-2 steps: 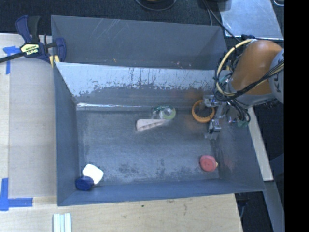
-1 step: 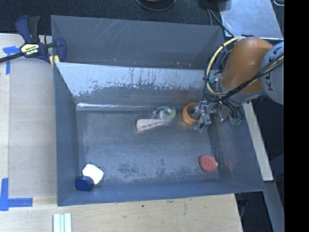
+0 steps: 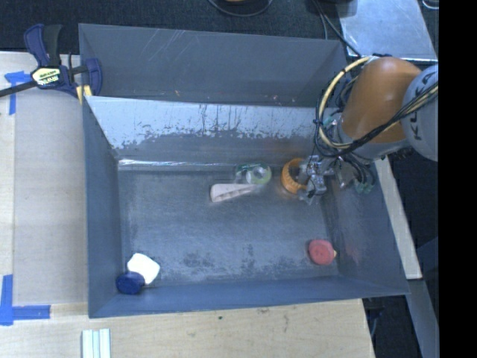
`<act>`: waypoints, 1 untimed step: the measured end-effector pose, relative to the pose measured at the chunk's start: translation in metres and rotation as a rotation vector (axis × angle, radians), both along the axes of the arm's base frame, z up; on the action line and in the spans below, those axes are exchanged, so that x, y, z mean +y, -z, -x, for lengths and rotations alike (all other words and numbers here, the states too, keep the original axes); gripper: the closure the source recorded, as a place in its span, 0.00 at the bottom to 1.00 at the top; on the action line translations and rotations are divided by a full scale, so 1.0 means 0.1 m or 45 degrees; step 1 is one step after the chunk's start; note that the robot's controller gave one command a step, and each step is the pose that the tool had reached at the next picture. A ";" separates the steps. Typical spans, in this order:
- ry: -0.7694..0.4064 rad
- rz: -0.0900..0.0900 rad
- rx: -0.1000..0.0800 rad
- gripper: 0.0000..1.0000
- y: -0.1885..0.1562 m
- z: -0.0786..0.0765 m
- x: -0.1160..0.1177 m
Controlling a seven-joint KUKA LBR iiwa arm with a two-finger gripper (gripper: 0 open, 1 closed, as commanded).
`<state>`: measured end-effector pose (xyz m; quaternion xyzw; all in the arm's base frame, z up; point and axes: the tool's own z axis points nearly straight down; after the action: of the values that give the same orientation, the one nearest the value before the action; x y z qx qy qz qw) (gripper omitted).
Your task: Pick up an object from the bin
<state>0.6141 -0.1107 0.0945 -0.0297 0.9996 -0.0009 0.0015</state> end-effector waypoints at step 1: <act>0.009 0.003 -0.016 1.00 -0.88 0.09 -0.04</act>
Offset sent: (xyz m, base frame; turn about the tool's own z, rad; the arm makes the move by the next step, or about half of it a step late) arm -0.0097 0.0070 0.1671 0.0171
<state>0.6050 -0.1147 0.1824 -0.0263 0.9996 -0.0023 0.0077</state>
